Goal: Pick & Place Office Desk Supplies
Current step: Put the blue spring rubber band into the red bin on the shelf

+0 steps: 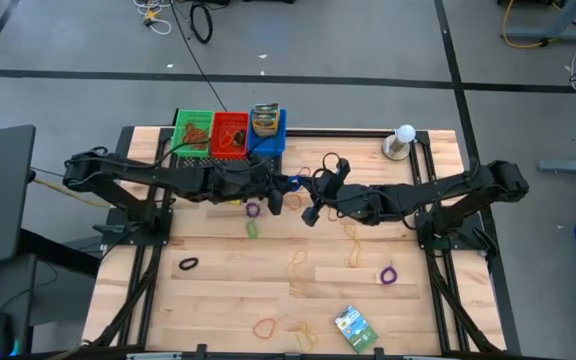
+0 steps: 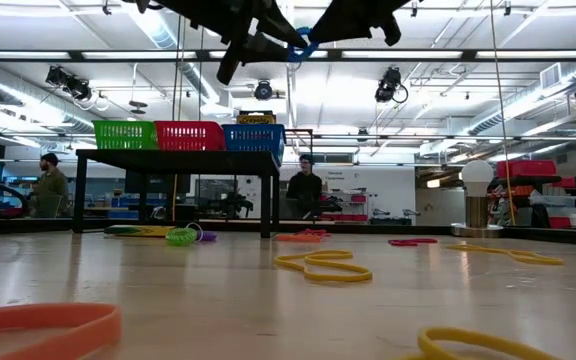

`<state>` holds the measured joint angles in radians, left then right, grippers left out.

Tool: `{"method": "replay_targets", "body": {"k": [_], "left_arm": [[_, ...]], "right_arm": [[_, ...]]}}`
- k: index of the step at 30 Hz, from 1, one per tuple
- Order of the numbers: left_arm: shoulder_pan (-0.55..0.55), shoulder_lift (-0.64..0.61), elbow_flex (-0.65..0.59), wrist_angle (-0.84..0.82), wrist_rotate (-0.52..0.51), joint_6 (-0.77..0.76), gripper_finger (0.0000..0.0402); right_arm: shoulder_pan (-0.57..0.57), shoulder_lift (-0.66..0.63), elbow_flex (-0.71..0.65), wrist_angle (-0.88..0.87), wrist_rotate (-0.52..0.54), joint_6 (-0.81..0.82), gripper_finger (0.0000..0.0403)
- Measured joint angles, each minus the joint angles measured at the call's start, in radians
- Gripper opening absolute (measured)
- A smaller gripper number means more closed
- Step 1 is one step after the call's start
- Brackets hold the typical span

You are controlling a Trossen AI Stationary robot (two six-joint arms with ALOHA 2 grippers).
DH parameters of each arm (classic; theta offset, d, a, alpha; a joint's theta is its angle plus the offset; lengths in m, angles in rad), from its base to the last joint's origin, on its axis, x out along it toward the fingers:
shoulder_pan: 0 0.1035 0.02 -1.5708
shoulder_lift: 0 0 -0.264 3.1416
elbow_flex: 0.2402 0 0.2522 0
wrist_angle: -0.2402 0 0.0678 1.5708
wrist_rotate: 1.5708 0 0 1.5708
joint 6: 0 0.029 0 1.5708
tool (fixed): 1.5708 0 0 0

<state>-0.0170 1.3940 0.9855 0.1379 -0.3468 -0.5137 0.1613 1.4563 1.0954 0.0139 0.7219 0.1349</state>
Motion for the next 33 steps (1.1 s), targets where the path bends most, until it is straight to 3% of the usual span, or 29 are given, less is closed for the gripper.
{"method": "replay_targets", "body": {"k": [5, 9, 15, 21, 27, 33], "left_arm": [[0.000, -0.035, 0.000, -0.001, 0.006, 0.050, 0.0030], [0.006, -0.084, 0.000, -0.029, -0.006, 0.078, 0.0029], [0.020, -0.161, 0.000, -0.125, -0.059, 0.093, 0.0029], [0.092, -0.278, -0.002, -0.304, -0.134, 0.079, 0.0027], [0.274, -0.377, -0.001, -0.557, -0.168, -0.024, 0.0026], [0.508, -0.322, -0.001, -0.627, 0.057, 0.023, 0.0035]], "right_arm": [[0.000, 0.000, -0.001, 0.009, 0.000, -0.016, 0.0013], [-0.001, 0.000, -0.001, 0.028, -0.001, -0.020, 0.0036], [-0.001, 0.000, -0.001, 0.029, -0.001, -0.017, 0.0102], [-0.008, 0.000, -0.002, 0.028, 0.005, -0.010, 0.0142], [-0.008, 0.000, -0.002, 0.028, 0.007, -0.009, 0.0112], [-0.028, 0.000, -0.003, 0.027, -0.053, -0.009, 0.0053]]}}
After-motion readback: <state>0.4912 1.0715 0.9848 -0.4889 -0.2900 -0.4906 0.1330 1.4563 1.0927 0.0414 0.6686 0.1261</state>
